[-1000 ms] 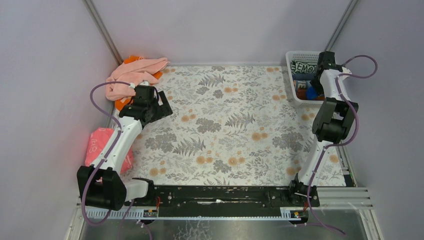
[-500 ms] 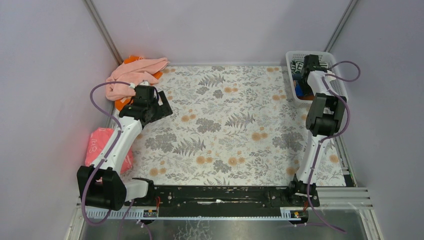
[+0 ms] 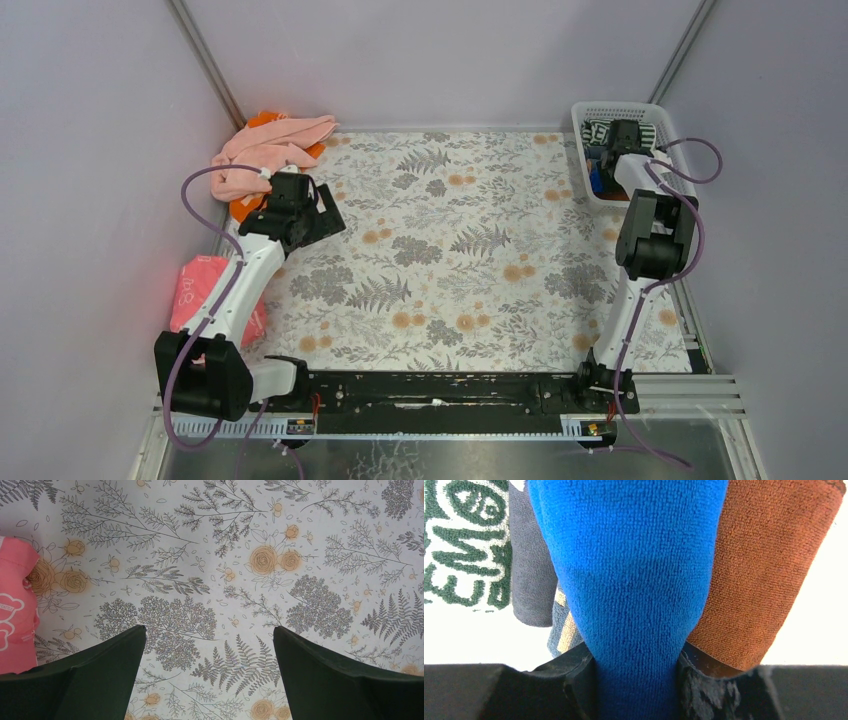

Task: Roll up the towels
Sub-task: Place the towel in the bin.

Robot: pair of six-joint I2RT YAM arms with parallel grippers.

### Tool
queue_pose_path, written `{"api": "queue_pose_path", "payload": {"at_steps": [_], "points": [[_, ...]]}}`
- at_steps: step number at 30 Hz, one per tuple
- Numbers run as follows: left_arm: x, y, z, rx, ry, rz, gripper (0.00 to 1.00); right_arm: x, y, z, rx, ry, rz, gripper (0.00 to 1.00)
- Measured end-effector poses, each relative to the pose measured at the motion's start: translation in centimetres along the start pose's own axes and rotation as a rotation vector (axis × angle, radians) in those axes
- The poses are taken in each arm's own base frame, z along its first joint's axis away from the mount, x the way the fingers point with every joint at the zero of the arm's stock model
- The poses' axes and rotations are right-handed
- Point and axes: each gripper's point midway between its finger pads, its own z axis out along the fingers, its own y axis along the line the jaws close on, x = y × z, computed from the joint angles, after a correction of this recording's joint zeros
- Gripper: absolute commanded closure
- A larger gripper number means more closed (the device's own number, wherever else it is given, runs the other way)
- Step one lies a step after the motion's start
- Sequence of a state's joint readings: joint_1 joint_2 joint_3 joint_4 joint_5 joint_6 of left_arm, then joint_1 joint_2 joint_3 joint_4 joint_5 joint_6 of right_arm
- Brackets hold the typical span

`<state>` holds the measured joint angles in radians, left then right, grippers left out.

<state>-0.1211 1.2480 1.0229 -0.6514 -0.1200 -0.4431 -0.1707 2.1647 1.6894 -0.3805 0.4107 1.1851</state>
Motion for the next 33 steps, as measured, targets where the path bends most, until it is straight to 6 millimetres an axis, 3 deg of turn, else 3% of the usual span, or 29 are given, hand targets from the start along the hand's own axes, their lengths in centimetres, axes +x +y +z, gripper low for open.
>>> {"api": "queue_pose_path", "payload": {"at_steps": [5,16,29,33], "points": [[0.1,0.0,0.0,0.003,0.003,-0.001,0.01,-0.5,0.0,-0.9,-0.008,-0.007,0.012,0.43],[0.3,-0.1,-0.1,0.018,0.007,-0.006,0.01,-1.2,0.0,-2.4,-0.024,-0.013,0.030,0.00],[0.4,-0.1,-0.2,0.025,0.010,-0.006,0.01,-2.2,-1.4,-5.7,-0.010,-0.011,0.030,0.01],[0.2,-0.1,-0.4,0.028,0.002,-0.011,0.01,-2.7,-2.8,-7.7,-0.002,-0.019,0.031,0.01]]}}
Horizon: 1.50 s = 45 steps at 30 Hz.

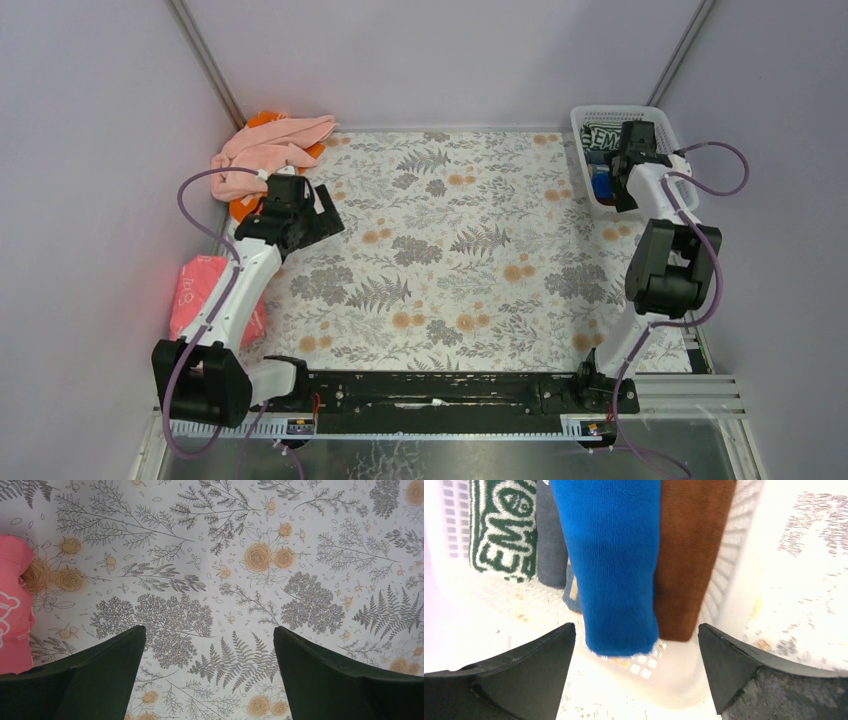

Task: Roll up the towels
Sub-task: Place the towel in the bin, then reset both arms

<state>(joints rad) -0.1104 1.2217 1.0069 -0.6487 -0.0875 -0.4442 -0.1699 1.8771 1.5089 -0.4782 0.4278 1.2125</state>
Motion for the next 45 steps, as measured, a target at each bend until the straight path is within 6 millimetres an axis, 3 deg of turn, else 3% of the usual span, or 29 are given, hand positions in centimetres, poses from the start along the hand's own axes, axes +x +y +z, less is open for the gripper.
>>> {"api": "queue_pose_path", "payload": {"at_steps": [5,10,16,21,26,32,45], "points": [[-0.5,-0.3,-1.0,0.023,-0.033,-0.004,0.00,-1.5,-2.0,-4.8,-0.064,-0.018,-0.039,0.01],[-1.4,-0.9,-3.8,0.088,-0.109,-0.021,0.00,-3.3,-4.6,-12.4,-0.246,-0.056,-0.143,0.01],[-2.2,-1.4,-7.5,0.167,-0.213,-0.040,0.00,-4.1,-9.4,-21.6,-0.546,-0.173,-0.261,0.01],[-2.2,-1.7,-11.0,0.257,-0.306,-0.057,0.00,-3.8,-10.1,-27.9,-0.777,-0.269,-0.404,0.01],[-1.2,-1.0,-13.7,0.317,-0.394,-0.078,0.00,-1.2,-12.3,-28.0,-0.850,-0.285,-0.537,0.01],[0.0,-0.3,-14.8,0.341,-0.441,-0.084,0.00,1.2,-14.6,-27.1,-0.907,-0.287,-0.613,0.01],[0.6,0.1,-15.1,0.358,-0.464,-0.083,0.00,1.1,-14.6,-27.3,-0.926,-0.310,-0.628,0.01]]}}
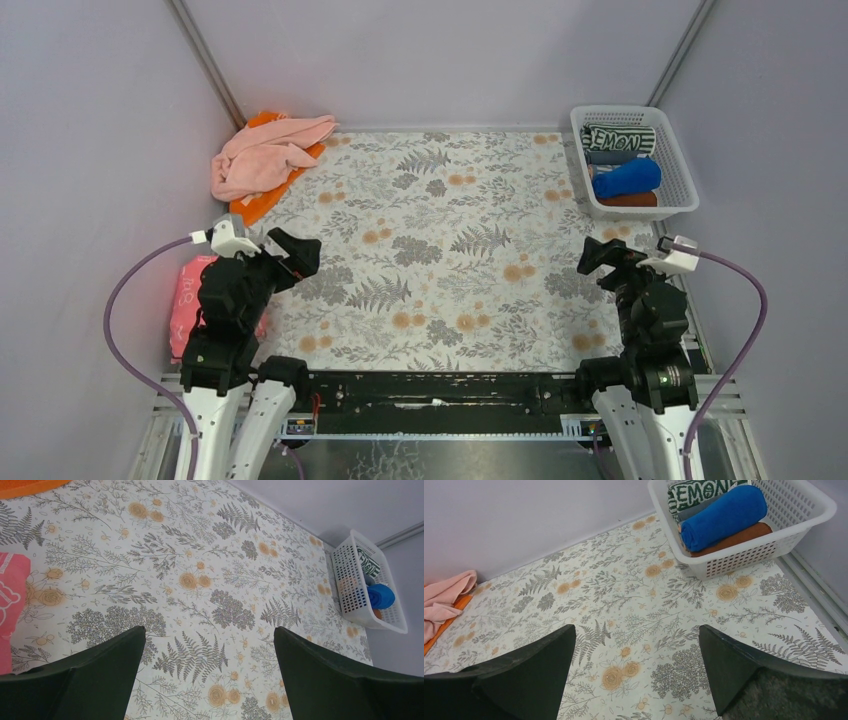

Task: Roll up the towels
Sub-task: Reset both arms

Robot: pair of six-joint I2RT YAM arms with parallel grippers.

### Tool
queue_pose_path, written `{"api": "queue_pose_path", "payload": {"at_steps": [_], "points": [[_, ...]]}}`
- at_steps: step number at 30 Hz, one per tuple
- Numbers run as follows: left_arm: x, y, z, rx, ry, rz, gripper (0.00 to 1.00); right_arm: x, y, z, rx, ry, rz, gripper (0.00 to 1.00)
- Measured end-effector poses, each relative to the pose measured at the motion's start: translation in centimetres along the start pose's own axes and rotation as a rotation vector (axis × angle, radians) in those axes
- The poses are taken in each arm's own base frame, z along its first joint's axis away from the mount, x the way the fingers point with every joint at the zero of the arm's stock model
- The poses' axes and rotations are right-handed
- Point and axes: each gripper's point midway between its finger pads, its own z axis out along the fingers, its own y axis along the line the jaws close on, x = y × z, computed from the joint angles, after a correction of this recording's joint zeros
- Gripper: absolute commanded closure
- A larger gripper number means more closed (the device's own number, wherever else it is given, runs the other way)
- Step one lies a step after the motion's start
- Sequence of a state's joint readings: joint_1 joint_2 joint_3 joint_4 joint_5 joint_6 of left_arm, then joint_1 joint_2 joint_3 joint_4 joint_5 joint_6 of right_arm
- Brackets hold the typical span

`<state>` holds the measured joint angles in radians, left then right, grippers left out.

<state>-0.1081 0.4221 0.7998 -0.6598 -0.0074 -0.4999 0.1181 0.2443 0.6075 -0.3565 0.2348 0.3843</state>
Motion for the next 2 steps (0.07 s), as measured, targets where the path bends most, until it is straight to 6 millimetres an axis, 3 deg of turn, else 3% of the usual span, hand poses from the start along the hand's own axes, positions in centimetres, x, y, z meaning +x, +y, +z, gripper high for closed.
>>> {"api": "queue_pose_path", "payload": {"at_steps": [2], "points": [[0.00,-0.01,0.00,0.001,0.000,0.001,0.00,0.05,-0.03,0.09,0.003,0.003,-0.001,0.01]]}}
